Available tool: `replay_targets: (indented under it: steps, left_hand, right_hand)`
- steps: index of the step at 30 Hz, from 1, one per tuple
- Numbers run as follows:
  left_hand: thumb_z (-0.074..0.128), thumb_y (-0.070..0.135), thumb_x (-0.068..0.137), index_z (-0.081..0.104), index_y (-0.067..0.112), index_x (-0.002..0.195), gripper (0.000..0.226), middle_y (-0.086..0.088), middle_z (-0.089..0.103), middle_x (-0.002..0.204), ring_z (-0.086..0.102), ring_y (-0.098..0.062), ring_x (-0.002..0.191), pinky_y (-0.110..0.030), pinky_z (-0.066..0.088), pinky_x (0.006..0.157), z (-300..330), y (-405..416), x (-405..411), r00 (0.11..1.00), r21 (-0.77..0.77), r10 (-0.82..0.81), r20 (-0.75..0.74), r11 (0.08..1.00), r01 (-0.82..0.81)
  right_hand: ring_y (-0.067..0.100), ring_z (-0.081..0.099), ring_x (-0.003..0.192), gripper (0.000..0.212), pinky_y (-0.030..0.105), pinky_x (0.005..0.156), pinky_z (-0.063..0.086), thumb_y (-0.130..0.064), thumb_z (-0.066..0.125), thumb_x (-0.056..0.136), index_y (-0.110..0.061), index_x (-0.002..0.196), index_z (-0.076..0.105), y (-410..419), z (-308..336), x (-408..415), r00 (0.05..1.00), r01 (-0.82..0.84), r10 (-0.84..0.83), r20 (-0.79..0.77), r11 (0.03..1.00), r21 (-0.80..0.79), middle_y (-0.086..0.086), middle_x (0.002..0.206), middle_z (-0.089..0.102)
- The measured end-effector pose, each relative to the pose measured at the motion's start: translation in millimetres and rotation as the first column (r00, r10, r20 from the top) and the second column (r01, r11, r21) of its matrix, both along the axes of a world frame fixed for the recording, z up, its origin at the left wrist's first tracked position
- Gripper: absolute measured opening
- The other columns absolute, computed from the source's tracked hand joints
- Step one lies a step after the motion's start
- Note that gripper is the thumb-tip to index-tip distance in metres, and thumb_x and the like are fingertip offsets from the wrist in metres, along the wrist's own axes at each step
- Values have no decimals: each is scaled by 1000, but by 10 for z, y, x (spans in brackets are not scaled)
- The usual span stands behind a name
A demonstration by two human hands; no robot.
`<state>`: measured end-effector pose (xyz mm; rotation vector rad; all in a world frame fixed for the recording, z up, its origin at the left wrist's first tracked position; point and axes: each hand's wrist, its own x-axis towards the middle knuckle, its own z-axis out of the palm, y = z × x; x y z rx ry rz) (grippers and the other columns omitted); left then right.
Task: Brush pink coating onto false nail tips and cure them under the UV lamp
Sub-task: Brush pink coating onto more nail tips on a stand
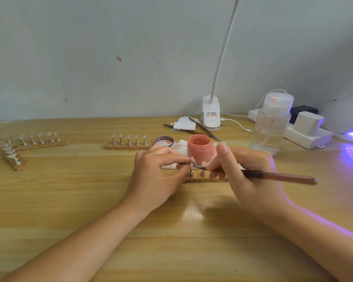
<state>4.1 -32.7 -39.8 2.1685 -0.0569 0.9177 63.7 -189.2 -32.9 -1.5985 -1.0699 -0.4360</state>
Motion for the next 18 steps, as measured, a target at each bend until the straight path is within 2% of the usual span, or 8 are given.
replay_targets:
  steps: [2, 6, 8, 11, 13, 15, 16, 18]
  left_hand:
    - [64, 24, 69, 63, 39, 75, 16, 18, 64, 74, 53, 4, 80, -53, 37, 88, -1, 2, 0, 1000, -7, -3, 0, 1000, 3]
    - [64, 24, 70, 65, 37, 77, 14, 24, 62, 73, 52, 7, 81, -53, 38, 88, -3, 11, 3, 1000, -19, -2, 1, 1000, 2]
    - [64, 23, 70, 64, 37, 78, 16, 26, 61, 73, 53, 10, 81, -53, 39, 86, 3, 9, 2, 1000, 3, -4, 14, 1000, 4]
    - [63, 23, 71, 68, 40, 78, 18, 28, 61, 74, 54, 7, 83, -52, 40, 86, 1, 19, 3, 1000, -2, 2, 17, 1000, -2]
    - [62, 25, 72, 69, 41, 79, 19, 28, 60, 74, 55, 3, 84, -52, 40, 87, 4, 20, 1, 1000, -14, 7, 10, 1000, -7]
    - [62, 25, 72, 68, 43, 76, 20, 26, 61, 76, 56, 0, 85, -53, 40, 88, 13, 10, -3, 1000, -25, 2, 9, 1000, -2]
    - [63, 25, 72, 66, 42, 78, 18, 26, 61, 77, 57, -2, 86, -53, 39, 89, 17, 8, -6, 1000, -28, -1, 11, 1000, 1]
    - [67, 21, 75, 63, 39, 83, 20, 25, 61, 79, 57, -5, 89, -54, 39, 89, 17, 7, -10, 1000, -23, 0, 14, 1000, 0]
  right_hand:
    - [2, 58, 53, 47, 20, 52, 45, -31, 40, 92, -5, 60, 65, -6, 2, -2, 1000, -7, 8, -21, 999, 34, -2, 55, 61]
    - [8, 60, 61, 42, 29, 57, 48, -28, 39, 93, -6, 68, 66, 13, -3, 5, 999, 24, -24, 47, 1000, -8, -4, 64, 63]
    - [8, 58, 54, 49, 26, 52, 46, -36, 39, 92, -5, 64, 65, 5, -18, 4, 1000, -7, 7, -21, 1000, -24, -2, 56, 61]
    - [10, 52, 45, 61, 23, 44, 40, -49, 36, 92, -4, 62, 64, -21, -5, -5, 995, -62, 66, -71, 997, 56, 6, 49, 55]
    - [7, 51, 49, 51, 17, 46, 37, -46, 34, 94, -14, 67, 64, -20, 18, -5, 998, -43, 47, -34, 993, 113, 0, 55, 55]
    - [1, 57, 56, 28, 10, 52, 39, -35, 39, 95, -28, 78, 60, 1, 44, -9, 999, -25, 28, -20, 990, 142, -15, 63, 60]
    - [-2, 60, 61, 18, 10, 55, 43, -30, 42, 93, -31, 85, 58, 10, 53, -13, 999, -32, 36, -26, 989, 143, -20, 67, 63]
    - [-3, 63, 70, 12, 17, 58, 49, -24, 48, 90, -29, 90, 58, 20, 49, -16, 999, -30, 32, -15, 994, 107, -22, 75, 65]
